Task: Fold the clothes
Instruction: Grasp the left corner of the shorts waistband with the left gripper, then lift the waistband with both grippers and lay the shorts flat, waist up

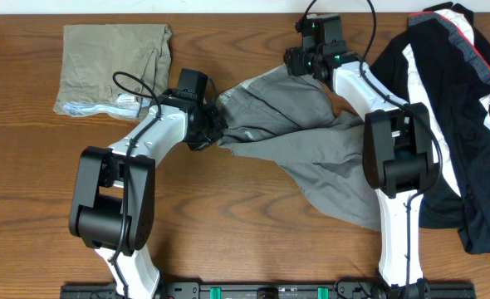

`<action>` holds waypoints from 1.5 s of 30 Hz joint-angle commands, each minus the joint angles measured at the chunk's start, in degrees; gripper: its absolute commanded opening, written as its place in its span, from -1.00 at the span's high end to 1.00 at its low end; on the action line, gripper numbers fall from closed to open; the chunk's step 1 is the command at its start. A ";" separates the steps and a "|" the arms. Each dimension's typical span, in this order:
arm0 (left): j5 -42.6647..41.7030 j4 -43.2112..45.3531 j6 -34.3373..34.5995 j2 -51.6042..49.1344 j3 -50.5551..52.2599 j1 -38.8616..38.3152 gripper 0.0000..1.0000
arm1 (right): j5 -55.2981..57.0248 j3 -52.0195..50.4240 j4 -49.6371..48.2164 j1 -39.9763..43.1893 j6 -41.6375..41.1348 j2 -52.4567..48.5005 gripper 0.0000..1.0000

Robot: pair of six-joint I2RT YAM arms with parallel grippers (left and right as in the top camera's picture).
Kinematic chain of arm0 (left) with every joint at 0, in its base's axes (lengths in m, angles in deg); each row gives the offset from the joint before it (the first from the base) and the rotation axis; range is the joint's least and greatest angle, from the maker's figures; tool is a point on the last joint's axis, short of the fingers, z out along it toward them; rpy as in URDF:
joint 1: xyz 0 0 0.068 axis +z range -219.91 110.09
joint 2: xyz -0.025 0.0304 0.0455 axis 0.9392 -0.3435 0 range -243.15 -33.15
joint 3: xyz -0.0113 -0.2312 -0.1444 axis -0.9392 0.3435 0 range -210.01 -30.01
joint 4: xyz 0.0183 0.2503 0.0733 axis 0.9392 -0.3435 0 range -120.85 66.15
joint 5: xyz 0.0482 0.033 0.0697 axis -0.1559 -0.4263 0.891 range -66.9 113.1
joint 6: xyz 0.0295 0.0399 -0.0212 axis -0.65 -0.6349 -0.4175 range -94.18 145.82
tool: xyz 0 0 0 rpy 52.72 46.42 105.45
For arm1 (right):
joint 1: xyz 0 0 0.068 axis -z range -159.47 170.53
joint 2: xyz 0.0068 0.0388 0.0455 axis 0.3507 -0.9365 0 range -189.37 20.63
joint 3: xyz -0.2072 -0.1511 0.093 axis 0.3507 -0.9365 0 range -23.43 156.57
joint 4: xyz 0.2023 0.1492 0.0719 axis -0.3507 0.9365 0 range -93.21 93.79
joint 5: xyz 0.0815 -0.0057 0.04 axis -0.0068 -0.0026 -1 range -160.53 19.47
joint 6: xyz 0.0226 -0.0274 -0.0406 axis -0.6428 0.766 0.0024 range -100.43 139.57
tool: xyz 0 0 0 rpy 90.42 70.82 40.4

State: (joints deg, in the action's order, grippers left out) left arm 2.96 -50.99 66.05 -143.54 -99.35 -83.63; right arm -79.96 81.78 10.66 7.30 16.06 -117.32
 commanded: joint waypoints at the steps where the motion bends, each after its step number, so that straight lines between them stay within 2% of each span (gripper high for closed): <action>1: 1.46 -0.15 -1.18 -0.20 0.66 -0.02 0.88 | -1.77 0.07 -0.02 0.42 -1.27 -1.75 -0.26; 7: 1.66 -0.13 -1.18 -0.20 0.68 -0.02 0.88 | -1.75 0.04 0.50 0.42 -1.38 -2.32 -0.22; 10: 1.66 -0.15 -1.20 -0.20 0.66 -0.02 0.88 | -2.36 0.04 0.46 0.42 -1.88 -3.19 -0.11; 12: 1.66 -0.15 -1.20 -0.20 0.68 -0.02 0.87 | -4.55 0.04 0.44 0.42 -2.05 -3.80 0.11; 16: 2.03 -0.11 -2.08 -0.20 0.66 -0.02 0.88 | -7.13 0.04 1.03 0.42 -2.05 -4.24 0.94; 17: 2.62 -0.15 -2.84 -0.20 0.66 -0.02 0.88 | -7.10 0.04 1.11 0.42 -2.05 -4.24 0.97; 27: 3.13 0.00 -16.52 3.54 -2.47 2.80 0.88 | -7.08 3.15 1.03 1.38 -2.97 1.22 0.97; 37: 3.13 -9.62 -25.62 16.20 -13.97 11.45 0.88 | -6.78 5.86 12.00 3.45 1.95 21.79 0.97; 45: 3.32 -13.53 -30.82 25.90 -22.21 12.15 0.88 | -1.07 5.86 22.62 5.33 4.24 37.81 0.98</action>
State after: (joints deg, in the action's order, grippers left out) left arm 5.52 -64.04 38.77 -120.85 -119.11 -71.54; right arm -83.83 87.09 31.55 11.36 18.03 -82.96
